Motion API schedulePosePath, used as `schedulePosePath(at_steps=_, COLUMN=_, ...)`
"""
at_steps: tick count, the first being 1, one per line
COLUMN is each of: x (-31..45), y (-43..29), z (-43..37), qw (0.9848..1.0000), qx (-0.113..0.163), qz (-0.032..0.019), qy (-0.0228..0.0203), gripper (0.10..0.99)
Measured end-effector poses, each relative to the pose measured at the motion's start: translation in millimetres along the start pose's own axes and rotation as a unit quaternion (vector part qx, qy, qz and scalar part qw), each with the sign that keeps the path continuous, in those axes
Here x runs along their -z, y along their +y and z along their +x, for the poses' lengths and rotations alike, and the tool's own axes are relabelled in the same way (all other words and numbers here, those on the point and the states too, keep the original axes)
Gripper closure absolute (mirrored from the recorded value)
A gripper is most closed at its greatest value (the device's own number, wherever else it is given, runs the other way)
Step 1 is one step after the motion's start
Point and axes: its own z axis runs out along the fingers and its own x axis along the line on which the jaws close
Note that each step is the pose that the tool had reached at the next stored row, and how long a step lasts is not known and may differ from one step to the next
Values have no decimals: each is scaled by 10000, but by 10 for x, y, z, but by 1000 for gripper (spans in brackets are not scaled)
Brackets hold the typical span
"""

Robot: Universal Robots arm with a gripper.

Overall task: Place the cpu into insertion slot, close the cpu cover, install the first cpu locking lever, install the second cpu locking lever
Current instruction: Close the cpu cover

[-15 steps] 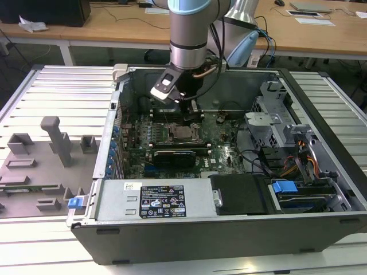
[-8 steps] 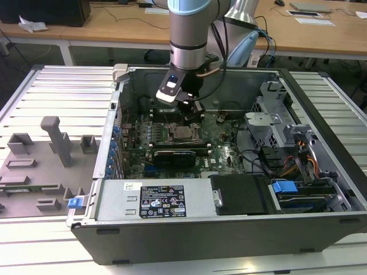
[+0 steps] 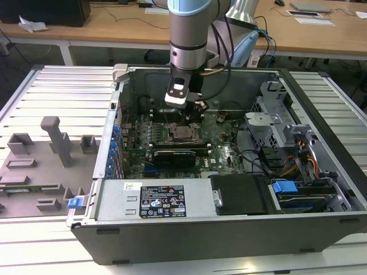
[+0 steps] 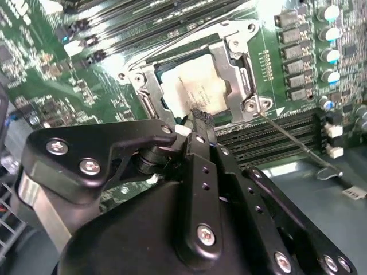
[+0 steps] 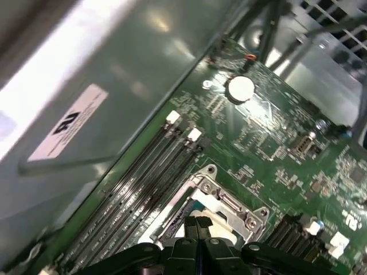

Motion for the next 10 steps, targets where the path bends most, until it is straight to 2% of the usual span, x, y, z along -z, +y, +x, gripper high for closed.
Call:
schedulePosePath(at_steps=3, x=0, y=0, z=0, qw=9996, qx=281, qz=-10, qy=12, gripper=980)
schedulePosePath(at_steps=5, x=-1, y=0, z=0, qw=9986, qx=536, qz=-19, qy=23, gripper=980)
schedulePosePath(at_steps=7, x=-1, y=0, z=0, qw=9964, qx=843, qz=-30, qy=36, gripper=980)
schedulePosePath(at_steps=9, x=-2, y=0, z=0, qw=9948, qx=1016, qz=-37, qy=43, gripper=980)
schedulePosePath(at_steps=10, x=-2, y=0, z=0, qw=9929, qx=1184, qz=-43, qy=50, gripper=980)
